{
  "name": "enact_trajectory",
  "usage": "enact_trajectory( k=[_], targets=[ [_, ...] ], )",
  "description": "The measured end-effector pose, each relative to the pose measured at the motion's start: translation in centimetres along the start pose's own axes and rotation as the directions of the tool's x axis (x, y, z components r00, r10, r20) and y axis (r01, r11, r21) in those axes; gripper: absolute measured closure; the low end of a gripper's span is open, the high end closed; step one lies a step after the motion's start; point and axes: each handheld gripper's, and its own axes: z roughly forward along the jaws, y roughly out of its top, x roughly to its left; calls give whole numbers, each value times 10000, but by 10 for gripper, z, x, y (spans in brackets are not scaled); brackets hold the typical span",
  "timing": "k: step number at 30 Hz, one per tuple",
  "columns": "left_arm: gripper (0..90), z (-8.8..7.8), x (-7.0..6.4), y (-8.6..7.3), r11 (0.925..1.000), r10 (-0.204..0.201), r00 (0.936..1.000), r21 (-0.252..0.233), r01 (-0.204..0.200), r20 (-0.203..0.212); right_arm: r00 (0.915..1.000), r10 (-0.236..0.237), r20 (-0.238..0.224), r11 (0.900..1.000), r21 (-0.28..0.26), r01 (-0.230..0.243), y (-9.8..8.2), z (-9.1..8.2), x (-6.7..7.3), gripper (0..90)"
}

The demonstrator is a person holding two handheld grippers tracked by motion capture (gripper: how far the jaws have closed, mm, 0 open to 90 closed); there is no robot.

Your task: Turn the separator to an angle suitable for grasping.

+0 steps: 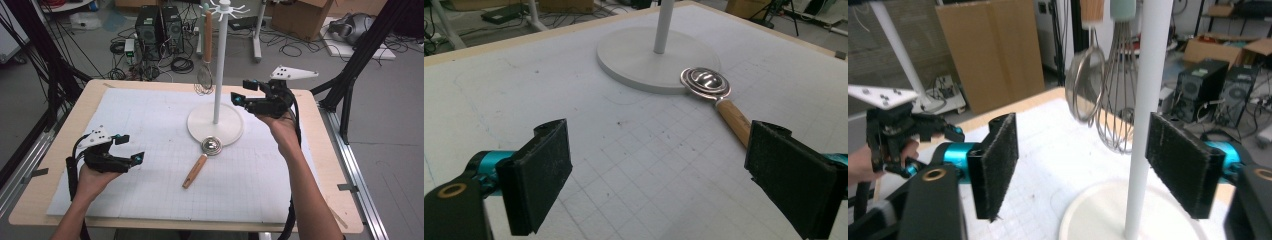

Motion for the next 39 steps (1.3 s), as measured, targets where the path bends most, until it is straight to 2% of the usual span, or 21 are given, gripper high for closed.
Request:
enact_trajectory(
  k=[10, 18, 20, 25, 39],
  targets=[
    [117, 0, -1, 0, 10000, -15, 10000, 5, 15, 0, 10000, 54, -21, 9999, 159, -54, -22, -1, 5, 247],
    [117, 0, -1, 0, 10000, 49, 10000, 2, -49, 14, 9996, 218, 174, 9995, 230, -222, -42, -7, 5, 228],
    [117, 0, -2, 1, 10000, 72, 10000, -12, -72, 0, 9996, 138, 266, 9995, 267, -145, -46, -8, 6, 227],
    [135, 1, -4, 1, 9999, 159, 9999, -50, -159, 45, 9993, 280, 232, 9992, 263, -286, -59, -12, 9, 225],
    [172, 5, -8, 1, 10000, 85, 10000, 20, -85, -38, 9977, 366, 577, 9985, 390, -389, -94, -18, 13, 211]
  ],
)
